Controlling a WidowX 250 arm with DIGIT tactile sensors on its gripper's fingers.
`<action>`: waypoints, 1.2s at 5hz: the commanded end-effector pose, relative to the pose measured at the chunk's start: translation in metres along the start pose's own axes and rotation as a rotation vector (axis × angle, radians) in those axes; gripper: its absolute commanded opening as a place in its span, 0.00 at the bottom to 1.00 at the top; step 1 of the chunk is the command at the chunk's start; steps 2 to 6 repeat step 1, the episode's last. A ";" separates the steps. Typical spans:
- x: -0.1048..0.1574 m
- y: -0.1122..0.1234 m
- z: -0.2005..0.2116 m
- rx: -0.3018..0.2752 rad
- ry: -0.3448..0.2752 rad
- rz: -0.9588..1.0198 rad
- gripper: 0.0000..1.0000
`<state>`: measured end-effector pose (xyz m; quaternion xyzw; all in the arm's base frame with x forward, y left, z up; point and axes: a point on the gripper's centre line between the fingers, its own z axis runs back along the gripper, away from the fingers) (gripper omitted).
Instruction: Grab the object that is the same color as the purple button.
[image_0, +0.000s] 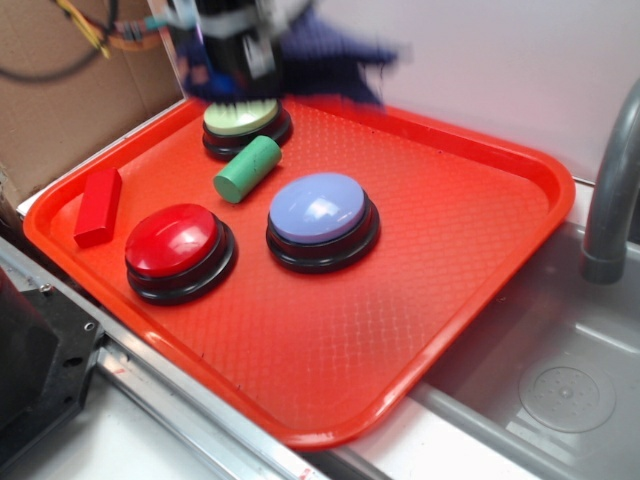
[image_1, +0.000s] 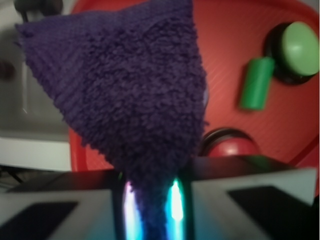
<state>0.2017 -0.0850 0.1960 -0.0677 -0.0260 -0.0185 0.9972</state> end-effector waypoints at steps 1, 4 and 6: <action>-0.005 0.011 0.040 -0.005 -0.150 0.051 0.00; -0.005 0.011 0.040 -0.005 -0.150 0.051 0.00; -0.005 0.011 0.040 -0.005 -0.150 0.051 0.00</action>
